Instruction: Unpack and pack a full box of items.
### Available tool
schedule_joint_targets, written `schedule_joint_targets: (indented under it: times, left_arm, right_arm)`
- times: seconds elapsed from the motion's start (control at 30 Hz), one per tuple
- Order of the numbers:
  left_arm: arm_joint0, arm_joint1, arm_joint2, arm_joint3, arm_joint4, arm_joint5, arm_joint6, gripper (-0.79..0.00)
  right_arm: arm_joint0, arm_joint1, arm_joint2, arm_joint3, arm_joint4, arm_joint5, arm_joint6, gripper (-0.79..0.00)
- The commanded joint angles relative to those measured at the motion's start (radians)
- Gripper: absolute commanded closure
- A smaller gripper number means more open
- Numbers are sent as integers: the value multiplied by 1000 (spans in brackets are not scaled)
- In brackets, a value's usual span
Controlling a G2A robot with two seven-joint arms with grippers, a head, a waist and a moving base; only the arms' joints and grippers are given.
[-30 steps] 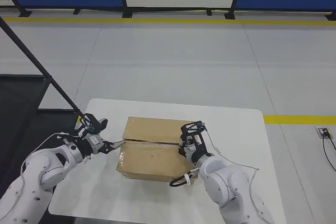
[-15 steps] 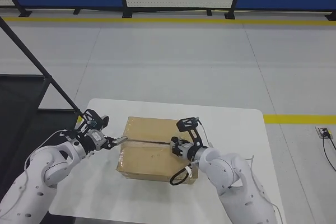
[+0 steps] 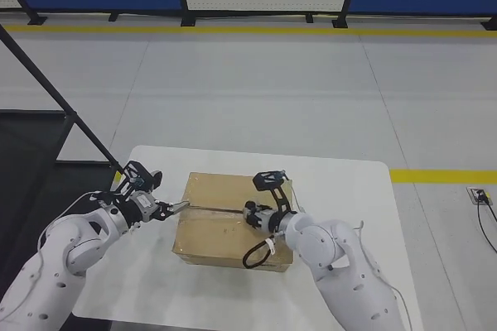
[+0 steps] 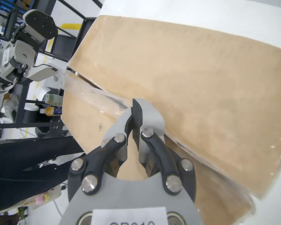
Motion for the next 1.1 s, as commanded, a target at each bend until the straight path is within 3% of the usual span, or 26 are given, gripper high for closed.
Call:
schedule_joint_targets:
  times: [0.0,0.3,0.63,1.07]
  left_arm:
    - [6,0,-7,0,-3,3,7,-785]
    - [74,9,-106,-35,-67,26,70,-785]
    - [221,26,-293,-126,-330,1,64,-785]
    - [410,35,-482,-276,-472,-25,64,-785]
  right_arm:
    - [30,-5,-5,39,43,3,12,0]
    - [143,-27,-43,191,184,33,33,0]
    - [227,-60,-125,313,266,23,-13,0]
    - [361,-134,-267,507,371,3,-94,0]
